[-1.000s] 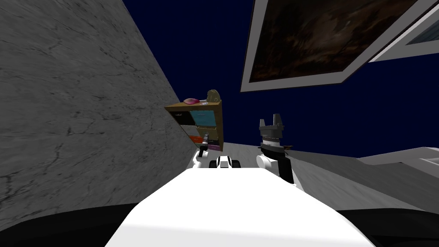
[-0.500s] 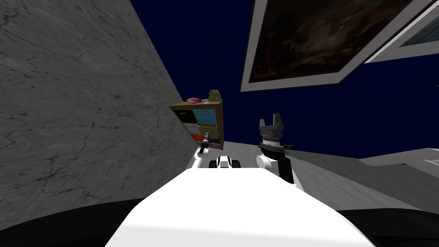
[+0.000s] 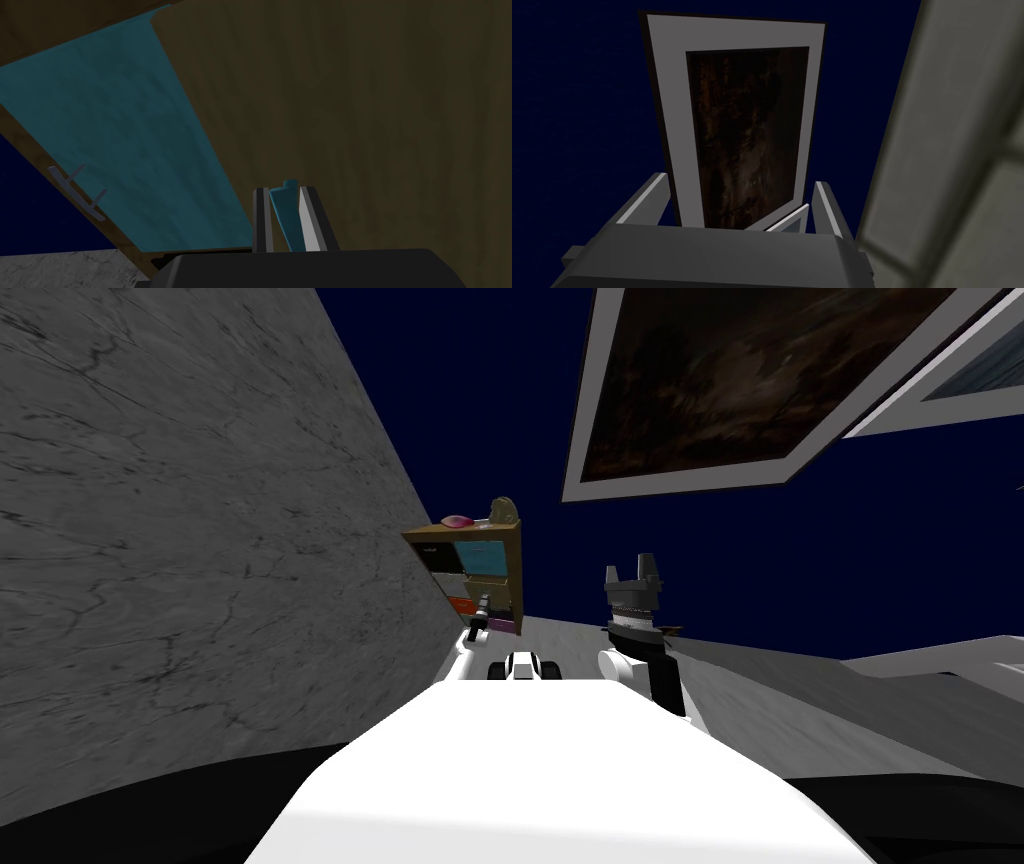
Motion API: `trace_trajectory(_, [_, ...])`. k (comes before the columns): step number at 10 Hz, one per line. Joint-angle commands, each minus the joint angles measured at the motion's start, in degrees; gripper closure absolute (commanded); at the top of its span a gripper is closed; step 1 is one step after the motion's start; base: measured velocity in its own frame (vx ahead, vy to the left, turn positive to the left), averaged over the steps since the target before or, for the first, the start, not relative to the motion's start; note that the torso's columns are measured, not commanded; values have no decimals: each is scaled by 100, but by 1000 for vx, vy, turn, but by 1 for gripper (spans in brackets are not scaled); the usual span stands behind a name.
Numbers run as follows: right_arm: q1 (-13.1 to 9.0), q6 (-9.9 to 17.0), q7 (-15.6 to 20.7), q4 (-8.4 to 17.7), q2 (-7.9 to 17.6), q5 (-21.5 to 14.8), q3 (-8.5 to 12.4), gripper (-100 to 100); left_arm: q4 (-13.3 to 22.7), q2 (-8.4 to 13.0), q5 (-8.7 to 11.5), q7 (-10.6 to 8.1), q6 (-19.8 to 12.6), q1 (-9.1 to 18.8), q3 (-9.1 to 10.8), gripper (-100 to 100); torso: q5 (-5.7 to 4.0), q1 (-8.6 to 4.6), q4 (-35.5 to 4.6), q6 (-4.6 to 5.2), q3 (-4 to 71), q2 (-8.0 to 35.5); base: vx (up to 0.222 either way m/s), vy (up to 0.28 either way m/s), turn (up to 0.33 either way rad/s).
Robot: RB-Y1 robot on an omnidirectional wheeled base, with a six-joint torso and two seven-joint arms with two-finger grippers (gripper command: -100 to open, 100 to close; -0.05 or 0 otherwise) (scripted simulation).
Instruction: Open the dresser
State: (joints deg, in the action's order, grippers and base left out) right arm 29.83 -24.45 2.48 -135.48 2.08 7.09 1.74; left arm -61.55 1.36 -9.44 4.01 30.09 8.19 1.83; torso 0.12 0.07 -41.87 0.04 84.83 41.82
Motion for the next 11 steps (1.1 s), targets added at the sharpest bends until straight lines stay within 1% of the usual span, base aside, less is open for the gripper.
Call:
trace_trajectory(1, [0, 0, 0, 0, 0, 0, 0, 0, 375, 31, -35, -45, 46, 326, 107, 100, 0, -1, 6, 0, 8, -11, -78, -11, 72])
trace_trajectory(2, [0, 0, 0, 0, 0, 0, 0, 0, 446, 31, -35, -45, 46, 452, 107, 100, -5, 1, -13, -9, -6, 17, -100, -7, 56])
trace_trajectory(3, [0, 0, 0, 0, 0, 0, 0, 0, 479, 31, -35, -45, 46, 452, 107, 100, -8, 0, -30, -6, -23, 42, -53, 6, 1])
trace_trajectory(4, [0, 0, 0, 0, 0, 0, 0, 0, 612, 31, -35, -45, 46, 452, 107, 100, -8, 1, -29, -5, -23, 37, -12, 8, -6])
trace_trajectory(5, [0, 0, 0, 0, 0, 0, 0, 0, 612, 31, -35, -45, 46, 452, 107, 100, -4, 1, -14, -3, -12, 20, 0, 0, 0])
trace_trajectory(6, [0, 0, 0, 0, 0, 0, 0, 0, 870, 48, -73, -93, 79, 788, 202, 100, -3, 2, -6, -5, -1, 4, -99, -3, 78])
trace_trajectory(7, [0, 0, 0, 0, 0, 0, 0, 0, 984, 48, -73, -93, 79, 885, 202, 100, -6, 7, -19, -16, -14, 31, -116, -2, 55])
trace_trajectory(8, [-1, 0, 0, 0, 0, 0, 0, 0, 1065, 48, -73, -93, 79, 885, 202, 100, -6, 8, -27, -13, -25, 43, -49, 0, -2])
trace_trajectory(9, [0, 0, 0, 0, 0, 0, 0, 0, 1211, 66, -111, -141, 112, 1139, 297, 100, -6, 5, -21, -10, -15, 25, -91, 0, 63])
trace_trajectory(10, [0, 0, 0, 0, 0, 0, 0, 0, 1361, 66, -111, -141, 112, 1293, 297, 100, -12, 9, -35, -23, -18, 35, -104, 4, 56])
trace_trajectory(11, [0, 0, 0, 0, 0, 0, 0, 0, 1515, 66, -111, -141, 112, 1318, 297, 100, -12, 6, -43, -16, -27, 49, -48, 5, 8])
